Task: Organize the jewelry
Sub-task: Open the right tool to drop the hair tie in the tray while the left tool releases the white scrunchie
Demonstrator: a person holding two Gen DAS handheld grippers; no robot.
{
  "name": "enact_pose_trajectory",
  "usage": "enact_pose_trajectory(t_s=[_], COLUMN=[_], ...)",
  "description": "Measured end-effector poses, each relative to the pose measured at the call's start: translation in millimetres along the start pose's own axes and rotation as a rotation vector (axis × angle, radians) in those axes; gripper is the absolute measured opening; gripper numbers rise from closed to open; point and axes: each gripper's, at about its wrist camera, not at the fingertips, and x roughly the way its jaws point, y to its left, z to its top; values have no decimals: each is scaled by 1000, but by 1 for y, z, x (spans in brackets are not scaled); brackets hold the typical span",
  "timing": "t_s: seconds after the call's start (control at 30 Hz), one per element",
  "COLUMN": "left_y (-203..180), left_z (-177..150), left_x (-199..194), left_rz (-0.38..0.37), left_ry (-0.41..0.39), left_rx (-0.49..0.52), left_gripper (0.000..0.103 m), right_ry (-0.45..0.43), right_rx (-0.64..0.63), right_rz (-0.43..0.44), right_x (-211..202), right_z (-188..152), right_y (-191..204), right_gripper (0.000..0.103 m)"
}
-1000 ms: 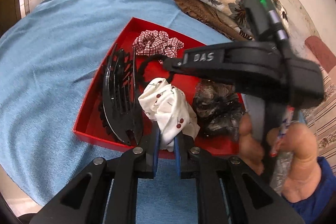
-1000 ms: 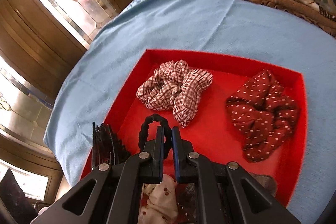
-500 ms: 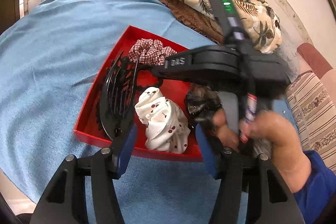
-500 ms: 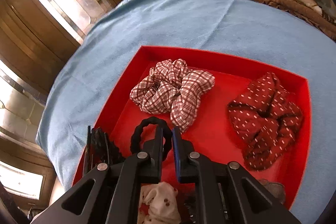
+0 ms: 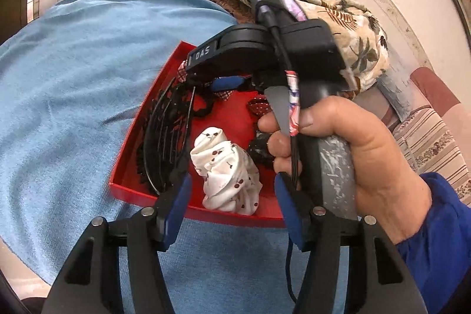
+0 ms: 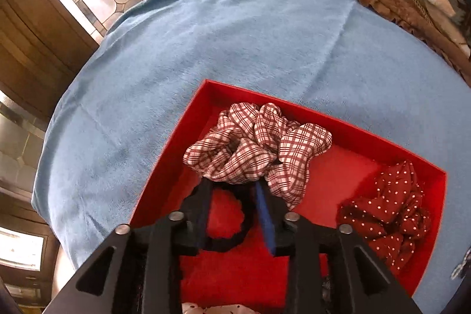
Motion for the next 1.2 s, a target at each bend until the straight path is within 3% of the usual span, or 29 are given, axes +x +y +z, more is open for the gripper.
enact_pose_trajectory(t_s=[0.1,0.17,0.23,0.37,0.47,0.63,0.73,0.9,1.03,1.2], left_y=[-1,0,0,-2,-7,-20,-26,-41,-62,-98], left_z=[-2,-3,-4,-3,-4,-10,-11,-12,-11,-5], left_x=[-4,-7,-10,-15,-18,-22,-24,-33,-36,-28], left_rz=[-4,-9,-15,-40,-48,-29,-11,35,57,14], left_ry=[-9,-17,-29,-52,-75,-104,-121,-112,-83,-36], left_rx=[3,6,8,13,35,74,84,121,153,175], left_gripper=[58,58,58,59,59,59,59,59,63,64], right_ry=[-75,-118,-136,-97,-67,-54,-99,-232,-292,-306], right_rx=[-29,-33,-34,-49,-63,-23,11,97,168,302], right_rz=[-6,-12,-25,-111,-162,-153,-108,-35,-97,-211], right_x=[-31,-50,-64,-68,-67,-73,-88,-145,-184,-212], right_z=[-7,-15,-24,-55,-73,-98,-108,-142,-181,-224], right_y=[-2,-8,-17,-40,-52,-69,-77,-111,-165,-247], right_gripper=[43,60,63,63,54,54,54,54,59,59])
